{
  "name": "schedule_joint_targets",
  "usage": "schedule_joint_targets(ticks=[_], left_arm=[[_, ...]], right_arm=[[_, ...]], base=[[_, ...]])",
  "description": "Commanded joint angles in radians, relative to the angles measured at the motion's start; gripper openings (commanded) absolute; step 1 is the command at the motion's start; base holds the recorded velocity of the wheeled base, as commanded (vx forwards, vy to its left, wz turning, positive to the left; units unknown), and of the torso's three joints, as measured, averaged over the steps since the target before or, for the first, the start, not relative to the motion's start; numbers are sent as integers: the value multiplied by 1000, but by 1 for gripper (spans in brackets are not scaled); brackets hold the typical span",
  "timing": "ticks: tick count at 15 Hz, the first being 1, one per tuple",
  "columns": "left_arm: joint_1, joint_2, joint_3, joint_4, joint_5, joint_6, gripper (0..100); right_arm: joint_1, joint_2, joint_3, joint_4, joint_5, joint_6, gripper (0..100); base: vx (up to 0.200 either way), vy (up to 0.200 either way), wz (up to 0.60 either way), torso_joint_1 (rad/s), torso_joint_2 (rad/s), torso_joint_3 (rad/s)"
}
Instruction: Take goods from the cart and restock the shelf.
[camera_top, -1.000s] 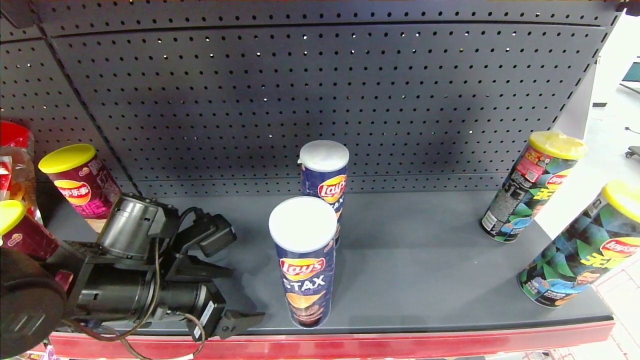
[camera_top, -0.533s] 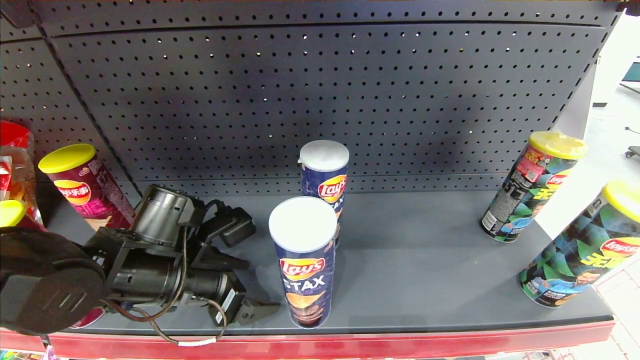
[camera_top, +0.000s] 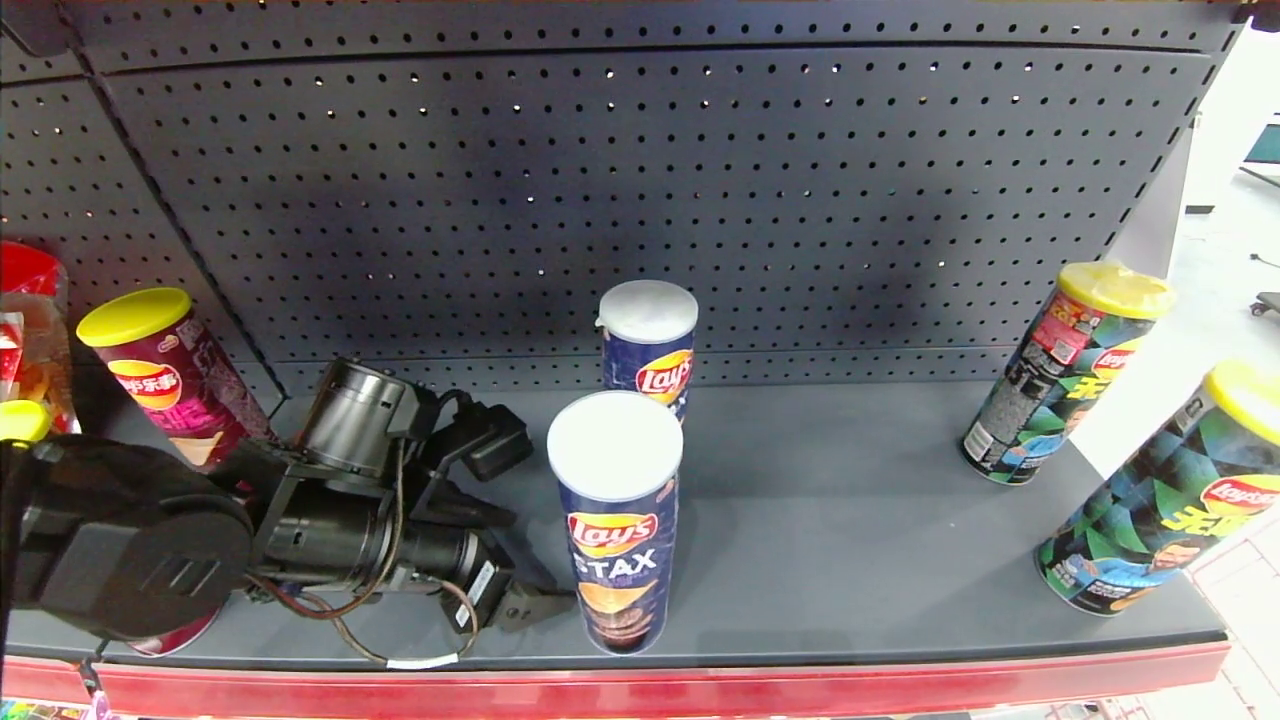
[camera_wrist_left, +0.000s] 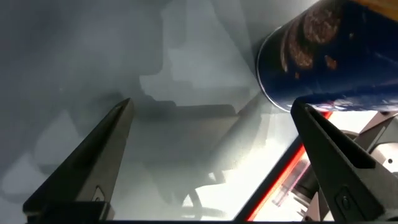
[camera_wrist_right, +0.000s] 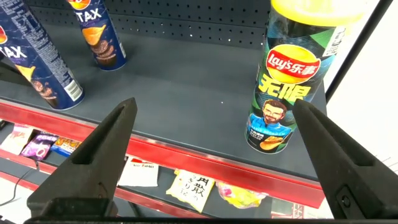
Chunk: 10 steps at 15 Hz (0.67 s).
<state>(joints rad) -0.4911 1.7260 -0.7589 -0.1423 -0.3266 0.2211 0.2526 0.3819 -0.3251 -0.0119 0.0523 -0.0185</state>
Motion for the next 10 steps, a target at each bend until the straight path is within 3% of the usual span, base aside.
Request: schedule_joint_targets(ticks=[1, 10], left_arm=[[-4, 4, -2, 0, 0, 0, 100], [-24, 15, -30, 0, 1, -5, 100]], right_arm=[[1, 5, 0, 0, 1, 0, 100], [1, 5, 1, -2, 1, 0, 100]], base=[[0, 0, 0, 0, 0, 0], [0, 0, 0, 0, 0, 0]])
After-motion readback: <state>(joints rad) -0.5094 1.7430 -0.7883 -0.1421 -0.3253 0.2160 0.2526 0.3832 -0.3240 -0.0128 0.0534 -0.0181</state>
